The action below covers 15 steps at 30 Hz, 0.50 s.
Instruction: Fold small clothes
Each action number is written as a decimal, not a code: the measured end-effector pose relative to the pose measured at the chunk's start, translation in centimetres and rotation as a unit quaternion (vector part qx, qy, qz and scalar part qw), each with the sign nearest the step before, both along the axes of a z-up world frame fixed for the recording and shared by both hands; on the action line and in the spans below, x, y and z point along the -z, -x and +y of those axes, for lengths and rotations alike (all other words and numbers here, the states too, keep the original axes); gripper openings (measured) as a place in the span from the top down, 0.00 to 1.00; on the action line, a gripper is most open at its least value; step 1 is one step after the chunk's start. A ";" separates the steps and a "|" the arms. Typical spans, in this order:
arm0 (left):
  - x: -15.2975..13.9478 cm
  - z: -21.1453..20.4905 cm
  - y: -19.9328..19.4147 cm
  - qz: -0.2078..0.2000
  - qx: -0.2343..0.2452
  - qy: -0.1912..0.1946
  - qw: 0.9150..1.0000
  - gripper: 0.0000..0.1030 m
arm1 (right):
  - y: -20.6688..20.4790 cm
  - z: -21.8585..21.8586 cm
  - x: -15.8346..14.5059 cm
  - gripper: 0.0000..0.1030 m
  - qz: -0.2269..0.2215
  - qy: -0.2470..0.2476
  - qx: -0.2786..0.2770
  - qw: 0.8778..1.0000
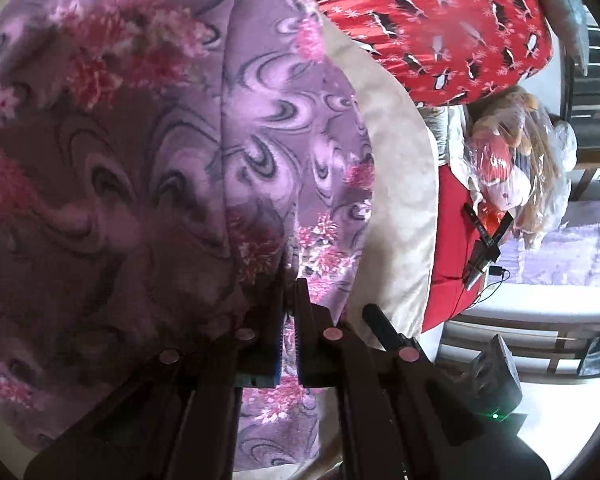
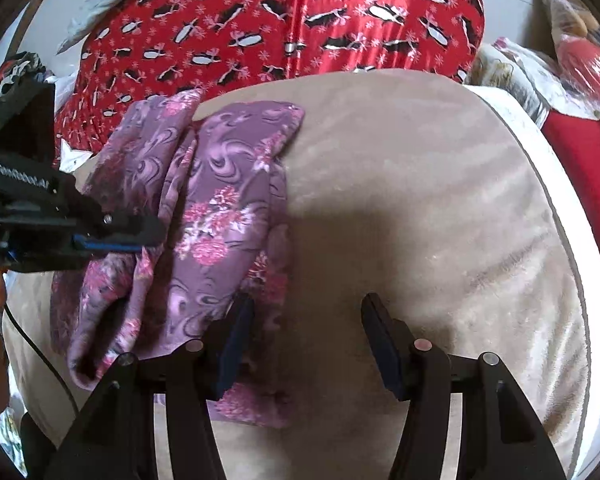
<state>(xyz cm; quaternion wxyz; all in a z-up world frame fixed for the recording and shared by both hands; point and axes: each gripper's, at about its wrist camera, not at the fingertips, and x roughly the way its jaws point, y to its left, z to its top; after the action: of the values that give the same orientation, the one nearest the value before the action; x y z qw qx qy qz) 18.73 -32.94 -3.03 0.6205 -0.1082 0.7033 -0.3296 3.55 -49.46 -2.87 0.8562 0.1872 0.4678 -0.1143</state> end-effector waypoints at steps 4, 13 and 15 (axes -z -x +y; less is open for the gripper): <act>-0.5 0.0 0.3 -0.013 0.009 0.001 1.000 0.97 | -0.2 0.3 -0.1 0.44 0.003 0.006 -0.003 1.000; -4.1 1.6 -0.1 -0.100 0.029 -0.002 0.995 0.69 | -0.7 0.7 -0.9 0.44 0.006 0.020 -0.007 1.000; -4.8 2.5 -0.6 -0.117 0.026 -0.006 0.993 0.68 | -0.8 1.1 -1.3 0.44 0.004 0.025 -0.009 1.000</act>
<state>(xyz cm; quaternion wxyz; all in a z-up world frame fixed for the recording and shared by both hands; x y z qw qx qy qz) 19.33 -30.47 1.73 0.6902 -0.0472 0.6305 -0.3519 4.37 -48.41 -1.60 0.8595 0.1611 0.4702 -0.1194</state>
